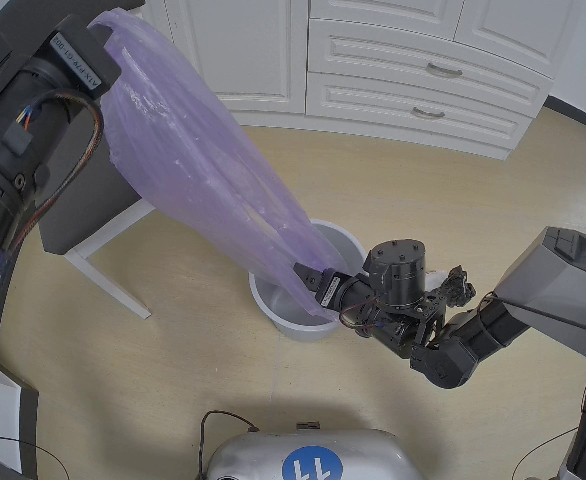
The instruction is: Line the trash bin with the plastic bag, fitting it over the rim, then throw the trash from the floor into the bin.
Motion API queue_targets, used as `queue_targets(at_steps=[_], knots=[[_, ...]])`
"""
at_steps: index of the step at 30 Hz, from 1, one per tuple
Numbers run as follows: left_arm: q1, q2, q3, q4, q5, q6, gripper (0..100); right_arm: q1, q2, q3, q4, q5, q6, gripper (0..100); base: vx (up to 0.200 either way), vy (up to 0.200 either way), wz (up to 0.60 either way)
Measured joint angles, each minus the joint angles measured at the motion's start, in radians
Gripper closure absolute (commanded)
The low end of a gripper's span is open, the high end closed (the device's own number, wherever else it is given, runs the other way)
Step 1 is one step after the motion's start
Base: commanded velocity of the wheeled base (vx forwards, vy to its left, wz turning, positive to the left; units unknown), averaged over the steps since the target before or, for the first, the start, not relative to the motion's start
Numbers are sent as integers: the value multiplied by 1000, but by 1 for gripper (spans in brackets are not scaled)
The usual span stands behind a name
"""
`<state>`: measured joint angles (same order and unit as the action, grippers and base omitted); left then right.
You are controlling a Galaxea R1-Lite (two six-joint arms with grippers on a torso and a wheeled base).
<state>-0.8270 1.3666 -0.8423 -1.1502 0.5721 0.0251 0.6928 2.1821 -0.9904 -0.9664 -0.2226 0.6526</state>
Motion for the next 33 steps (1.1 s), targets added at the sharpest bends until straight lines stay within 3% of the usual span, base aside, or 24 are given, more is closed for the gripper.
queue_targets(at_steps=[11,23,33], knots=[[37,0,-9,3,-2,-3,100,-6,-13,42,-80,24,1,0,0,0,0],[47,0,-13,4,-2,-4,100,-17,44,198,-523,195,8,0,0,0,0],[48,0,-14,4,-3,-4,100,-21,117,243,-570,217,10,0,0,0,0]])
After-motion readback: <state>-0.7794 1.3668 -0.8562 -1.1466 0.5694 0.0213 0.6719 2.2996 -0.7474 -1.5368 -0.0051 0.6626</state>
